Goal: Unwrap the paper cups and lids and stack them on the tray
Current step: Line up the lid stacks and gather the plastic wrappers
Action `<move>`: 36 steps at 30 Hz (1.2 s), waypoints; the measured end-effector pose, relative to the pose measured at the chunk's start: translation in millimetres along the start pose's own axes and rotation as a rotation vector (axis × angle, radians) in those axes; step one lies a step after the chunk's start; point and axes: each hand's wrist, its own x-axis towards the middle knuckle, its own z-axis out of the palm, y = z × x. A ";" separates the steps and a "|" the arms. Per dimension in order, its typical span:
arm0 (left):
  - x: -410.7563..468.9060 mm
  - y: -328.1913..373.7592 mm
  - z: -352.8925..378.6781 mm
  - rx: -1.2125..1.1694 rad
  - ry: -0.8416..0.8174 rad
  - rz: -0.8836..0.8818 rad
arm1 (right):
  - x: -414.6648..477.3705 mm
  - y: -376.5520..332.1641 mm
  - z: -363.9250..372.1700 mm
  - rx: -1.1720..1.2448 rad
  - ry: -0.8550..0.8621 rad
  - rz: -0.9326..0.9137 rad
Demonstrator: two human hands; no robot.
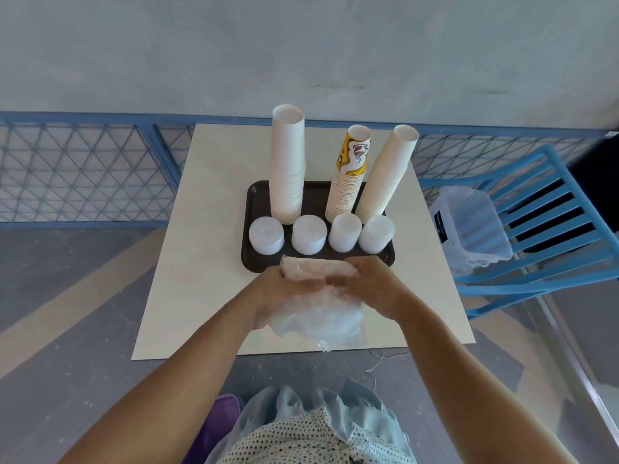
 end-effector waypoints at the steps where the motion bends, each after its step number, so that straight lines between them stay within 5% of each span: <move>1: -2.2 -1.8 1.9 0.002 0.013 0.016 | -0.5 -0.6 -0.3 -0.009 -0.004 -0.010; 6: -10.9 0.9 14.4 -0.050 0.144 0.117 | -15.9 4.8 -8.6 0.467 -0.097 0.137; 11: -19.7 5.9 36.1 -0.029 0.204 0.170 | -38.0 13.5 -11.0 0.497 -0.236 0.016; 23: -46.5 -20.9 93.7 -0.124 -0.077 0.085 | -80.9 50.5 -69.8 0.643 -0.263 0.023; 28: -70.2 -13.6 98.9 -0.513 -0.277 -0.059 | -92.7 38.3 -86.8 0.479 -0.361 -0.113; 30: -72.1 -6.9 105.4 -0.367 -0.260 -0.181 | -98.1 27.3 -92.6 0.347 -0.436 -0.195; 33: -68.0 -8.2 122.7 -0.033 -0.200 -0.133 | -100.8 20.6 -95.0 0.113 -0.473 -0.284; 36: -67.8 -16.5 129.8 -0.097 0.010 0.029 | -101.9 28.6 -100.1 0.390 -0.318 -0.175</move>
